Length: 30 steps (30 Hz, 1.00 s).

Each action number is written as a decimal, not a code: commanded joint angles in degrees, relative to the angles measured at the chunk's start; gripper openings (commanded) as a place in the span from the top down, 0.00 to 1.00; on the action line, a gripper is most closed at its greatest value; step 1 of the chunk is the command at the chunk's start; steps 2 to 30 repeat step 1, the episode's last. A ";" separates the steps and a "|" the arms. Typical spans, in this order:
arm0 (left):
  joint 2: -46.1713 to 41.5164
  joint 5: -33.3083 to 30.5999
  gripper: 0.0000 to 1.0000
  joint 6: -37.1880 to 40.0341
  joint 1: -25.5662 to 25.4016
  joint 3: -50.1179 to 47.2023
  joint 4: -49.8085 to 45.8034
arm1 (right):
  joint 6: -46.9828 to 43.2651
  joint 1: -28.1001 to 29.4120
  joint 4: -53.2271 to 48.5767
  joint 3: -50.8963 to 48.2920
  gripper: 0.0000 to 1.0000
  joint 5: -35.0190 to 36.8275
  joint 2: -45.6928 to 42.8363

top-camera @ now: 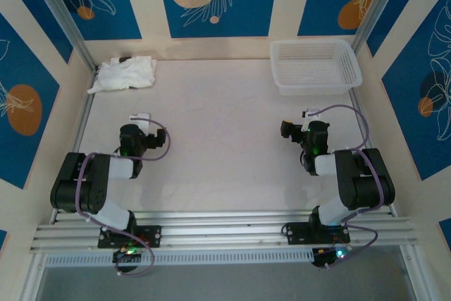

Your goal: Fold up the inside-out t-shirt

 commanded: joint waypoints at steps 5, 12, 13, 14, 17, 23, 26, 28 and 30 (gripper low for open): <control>-0.27 1.64 0.00 0.74 0.19 1.08 1.56 | -1.29 -0.14 2.30 0.94 0.01 1.23 -0.48; -0.27 1.64 0.00 0.74 0.19 1.08 1.56 | -1.29 -0.14 2.30 0.94 0.01 1.23 -0.48; -0.27 1.64 0.00 0.74 0.19 1.08 1.56 | -1.29 -0.14 2.30 0.94 0.01 1.23 -0.48; -0.27 1.64 0.00 0.74 0.19 1.08 1.56 | -1.29 -0.14 2.30 0.94 0.01 1.23 -0.48; -0.27 1.64 0.00 0.74 0.19 1.08 1.56 | -1.29 -0.14 2.30 0.94 0.01 1.23 -0.48; -0.27 1.64 0.00 0.74 0.19 1.08 1.56 | -1.29 -0.14 2.30 0.94 0.01 1.23 -0.48; -0.27 1.64 0.00 0.74 0.19 1.08 1.56 | -1.29 -0.14 2.30 0.94 0.01 1.23 -0.48; -0.27 1.64 0.00 0.74 0.19 1.08 1.56 | -1.29 -0.14 2.30 0.94 0.01 1.23 -0.48; -0.27 1.64 0.00 0.74 0.19 1.08 1.56 | -1.29 -0.14 2.30 0.94 0.01 1.23 -0.48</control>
